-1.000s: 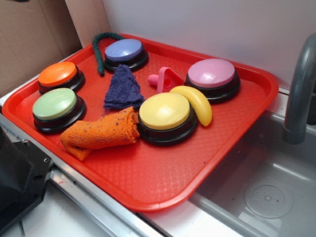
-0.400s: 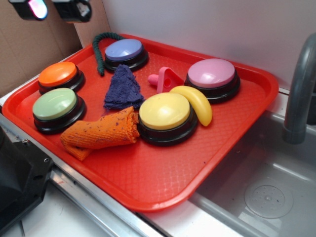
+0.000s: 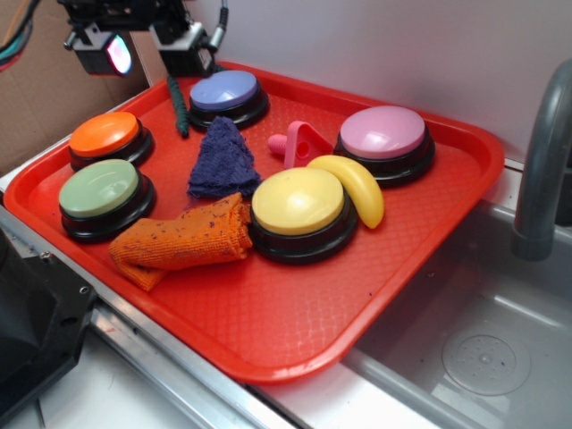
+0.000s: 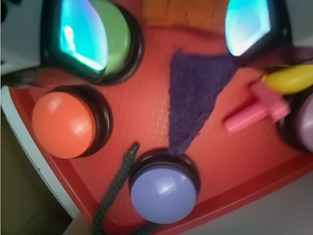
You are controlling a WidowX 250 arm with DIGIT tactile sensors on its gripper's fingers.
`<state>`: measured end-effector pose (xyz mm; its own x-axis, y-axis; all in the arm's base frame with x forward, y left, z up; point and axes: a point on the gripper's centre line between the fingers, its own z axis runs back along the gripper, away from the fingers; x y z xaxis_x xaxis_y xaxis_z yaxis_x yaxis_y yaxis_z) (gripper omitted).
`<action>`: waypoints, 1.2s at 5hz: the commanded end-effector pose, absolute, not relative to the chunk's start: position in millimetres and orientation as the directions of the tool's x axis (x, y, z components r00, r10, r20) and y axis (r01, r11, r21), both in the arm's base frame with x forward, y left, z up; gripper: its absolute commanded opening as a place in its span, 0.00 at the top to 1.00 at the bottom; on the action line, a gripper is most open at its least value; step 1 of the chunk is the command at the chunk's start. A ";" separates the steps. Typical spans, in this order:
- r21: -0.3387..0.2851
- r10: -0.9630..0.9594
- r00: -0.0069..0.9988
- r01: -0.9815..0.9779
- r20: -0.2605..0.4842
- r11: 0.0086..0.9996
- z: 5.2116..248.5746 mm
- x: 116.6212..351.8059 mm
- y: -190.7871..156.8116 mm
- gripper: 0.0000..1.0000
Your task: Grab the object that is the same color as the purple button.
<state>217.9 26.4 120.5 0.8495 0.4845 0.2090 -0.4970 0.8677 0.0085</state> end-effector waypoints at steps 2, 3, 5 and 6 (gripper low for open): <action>-0.016 0.543 0.791 -0.562 0.282 0.827 78.0 245.3 39.4 0.00; -0.006 0.547 0.796 -0.565 0.257 0.825 63.0 246.7 41.3 0.00; -0.064 0.536 0.818 -0.536 0.211 0.842 36.5 253.2 39.1 0.00; -0.040 0.536 0.822 -0.539 0.192 0.841 28.3 253.7 38.7 0.00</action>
<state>250.6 32.4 21.9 0.8216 0.5441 0.1700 -0.5468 0.8365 -0.0343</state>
